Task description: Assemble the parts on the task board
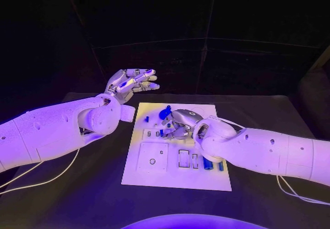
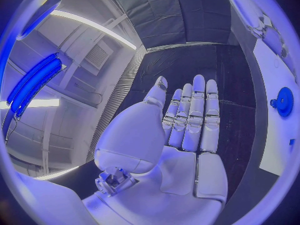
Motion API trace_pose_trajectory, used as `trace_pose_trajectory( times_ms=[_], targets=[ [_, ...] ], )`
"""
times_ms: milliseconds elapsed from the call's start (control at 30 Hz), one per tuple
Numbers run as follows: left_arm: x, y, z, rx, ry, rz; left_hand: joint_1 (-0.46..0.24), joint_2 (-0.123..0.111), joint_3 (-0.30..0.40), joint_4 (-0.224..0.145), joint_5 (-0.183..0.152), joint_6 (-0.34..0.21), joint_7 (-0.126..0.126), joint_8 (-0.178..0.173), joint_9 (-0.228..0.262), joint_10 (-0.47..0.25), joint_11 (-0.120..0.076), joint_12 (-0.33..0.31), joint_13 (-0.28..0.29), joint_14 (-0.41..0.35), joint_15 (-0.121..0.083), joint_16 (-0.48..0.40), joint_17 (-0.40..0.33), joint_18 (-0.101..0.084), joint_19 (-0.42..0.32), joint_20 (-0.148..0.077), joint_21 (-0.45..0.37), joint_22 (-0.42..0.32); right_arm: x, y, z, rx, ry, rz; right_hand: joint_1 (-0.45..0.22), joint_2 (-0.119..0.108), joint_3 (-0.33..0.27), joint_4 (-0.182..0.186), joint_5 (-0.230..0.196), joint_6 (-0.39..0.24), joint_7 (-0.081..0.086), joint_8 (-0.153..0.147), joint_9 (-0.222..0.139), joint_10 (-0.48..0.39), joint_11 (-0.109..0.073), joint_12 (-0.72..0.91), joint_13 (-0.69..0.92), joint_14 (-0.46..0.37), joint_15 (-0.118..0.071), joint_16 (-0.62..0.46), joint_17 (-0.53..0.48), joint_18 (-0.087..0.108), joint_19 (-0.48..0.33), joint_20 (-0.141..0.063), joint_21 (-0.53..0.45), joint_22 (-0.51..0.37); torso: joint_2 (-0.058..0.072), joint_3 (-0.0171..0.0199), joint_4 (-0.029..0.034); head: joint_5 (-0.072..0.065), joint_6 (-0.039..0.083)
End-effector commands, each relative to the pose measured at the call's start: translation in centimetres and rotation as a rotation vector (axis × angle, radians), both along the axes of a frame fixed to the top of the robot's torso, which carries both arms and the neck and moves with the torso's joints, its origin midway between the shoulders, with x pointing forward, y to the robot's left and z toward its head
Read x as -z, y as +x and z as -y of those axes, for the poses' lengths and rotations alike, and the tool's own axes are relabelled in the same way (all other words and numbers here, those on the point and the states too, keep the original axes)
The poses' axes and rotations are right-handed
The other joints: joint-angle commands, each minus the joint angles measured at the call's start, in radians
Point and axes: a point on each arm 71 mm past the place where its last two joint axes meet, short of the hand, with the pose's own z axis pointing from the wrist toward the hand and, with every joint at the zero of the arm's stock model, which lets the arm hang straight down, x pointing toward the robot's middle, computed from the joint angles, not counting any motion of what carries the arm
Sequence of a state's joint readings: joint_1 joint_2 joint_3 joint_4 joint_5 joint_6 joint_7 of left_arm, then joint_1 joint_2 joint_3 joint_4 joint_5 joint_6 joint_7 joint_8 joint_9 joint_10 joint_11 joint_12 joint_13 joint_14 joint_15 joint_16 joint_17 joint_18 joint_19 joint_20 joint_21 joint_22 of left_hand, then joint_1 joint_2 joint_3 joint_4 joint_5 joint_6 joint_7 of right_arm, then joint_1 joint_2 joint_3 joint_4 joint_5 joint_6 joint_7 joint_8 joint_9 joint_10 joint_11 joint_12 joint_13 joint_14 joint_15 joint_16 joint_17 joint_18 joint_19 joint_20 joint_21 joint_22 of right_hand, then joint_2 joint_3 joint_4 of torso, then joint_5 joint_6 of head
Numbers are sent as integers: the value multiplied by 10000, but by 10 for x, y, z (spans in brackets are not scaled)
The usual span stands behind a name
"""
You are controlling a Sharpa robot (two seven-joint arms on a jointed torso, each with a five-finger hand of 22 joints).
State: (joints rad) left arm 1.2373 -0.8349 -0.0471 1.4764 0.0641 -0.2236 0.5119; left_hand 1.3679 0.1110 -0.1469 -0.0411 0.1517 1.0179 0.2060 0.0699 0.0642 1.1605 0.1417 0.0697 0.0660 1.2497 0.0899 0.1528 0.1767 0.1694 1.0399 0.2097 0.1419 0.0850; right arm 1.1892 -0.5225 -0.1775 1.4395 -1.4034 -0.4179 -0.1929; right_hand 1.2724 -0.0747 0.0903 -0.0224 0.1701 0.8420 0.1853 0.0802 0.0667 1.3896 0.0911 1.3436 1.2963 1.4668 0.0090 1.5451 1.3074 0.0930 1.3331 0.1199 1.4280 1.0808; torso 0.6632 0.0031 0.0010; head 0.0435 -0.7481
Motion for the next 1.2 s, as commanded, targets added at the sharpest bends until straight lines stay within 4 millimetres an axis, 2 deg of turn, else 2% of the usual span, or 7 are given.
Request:
trace_pose_trajectory(
  times_ms=[33,333,500,700,800,933,1200],
  targets=[
    [4,0,3,1089,1008,-271,-128,6,-109,42,-36,65,-107,-2,14,339,-135,66,46,689,-215,285,238,161,511,-217,282,112,-13,-8,5,-1168,642,325,93,-41,-61,32,45,-66,-1,3,28,0,43,11,13,856,95,-53,1839,-77,41,51,2,63,-3,8,7,51,40],
    [9,3,0,3007,3646,-1096,0,304,-102,180,-33,704,-764,139,148,2143,-923,858,808,2597,-1099,2804,2178,134,2352,-1130,1600,752,-43,1,58,-974,1601,-1702,707,492,138,-118,531,602,-175,393,125,-108,-128,-181,-222,756,-47,-236,1423,13,-196,-51,-169,-440,-122,22,-88,317,69],
    [3,8,-3,3923,5255,-1473,466,595,83,147,-512,675,-762,94,201,2008,-984,806,1187,2813,-1295,9289,8415,98,3683,-1464,3173,1652,-63,12,87,-346,2707,-2423,1044,564,504,-436,749,895,-295,466,71,-1662,-292,-3257,-3306,123,-224,-1560,-972,405,-1430,-198,-1272,-2945,-253,84,-141,420,13],
    [0,11,-9,4309,6799,-2026,504,528,-43,196,-926,863,-947,262,320,2376,-1127,1187,1699,2836,-1344,11940,11370,-342,4180,-1618,6882,5412,-78,21,110,195,3822,-2741,1046,422,1063,-724,446,1086,-334,381,15,-2331,-366,-6807,-6418,-507,-307,-3694,-3521,910,-3032,-339,-3345,-6401,-338,162,-178,463,-19],
    [4,8,-9,4787,8022,-2883,-992,667,-669,1361,-1081,902,-944,479,440,2647,-1147,2007,2332,3006,-1319,13142,12712,-496,4111,-1620,7823,6426,-84,28,122,364,4167,-2621,1190,335,1592,-1005,1005,1096,-276,299,2,-2377,-363,-7604,-6938,-823,-303,-4854,-4765,927,-3122,-354,-3754,-6798,-376,199,-200,461,-23],
    [13,6,-6,5091,9518,-3826,-1537,769,-1473,2645,-1050,549,-1062,1317,1012,1944,-1240,5020,4989,3158,-1356,14025,13739,-595,3901,-1771,9148,7816,-87,37,137,586,4523,-2516,1099,138,2183,-1249,860,1126,-251,212,0,-2443,-278,-8504,-7529,-1415,-270,-6863,-6758,917,-3231,-344,-4207,-7041,-425,227,-210,438,-62],
    [21,17,10,4806,11644,-4472,-1084,665,-1333,2603,-1034,-273,-1252,3464,2515,1796,-1366,10818,10327,3211,-1534,14180,13941,-778,3893,-1720,10924,9888,-93,55,163,964,5441,-2548,1019,94,3420,-1598,485,1284,173,125,12,-3126,330,-11022,-9674,-3520,451,-11181,-9014,687,-5295,142,-6142,-7939,-447,228,-204,422,-63]
  ],
)
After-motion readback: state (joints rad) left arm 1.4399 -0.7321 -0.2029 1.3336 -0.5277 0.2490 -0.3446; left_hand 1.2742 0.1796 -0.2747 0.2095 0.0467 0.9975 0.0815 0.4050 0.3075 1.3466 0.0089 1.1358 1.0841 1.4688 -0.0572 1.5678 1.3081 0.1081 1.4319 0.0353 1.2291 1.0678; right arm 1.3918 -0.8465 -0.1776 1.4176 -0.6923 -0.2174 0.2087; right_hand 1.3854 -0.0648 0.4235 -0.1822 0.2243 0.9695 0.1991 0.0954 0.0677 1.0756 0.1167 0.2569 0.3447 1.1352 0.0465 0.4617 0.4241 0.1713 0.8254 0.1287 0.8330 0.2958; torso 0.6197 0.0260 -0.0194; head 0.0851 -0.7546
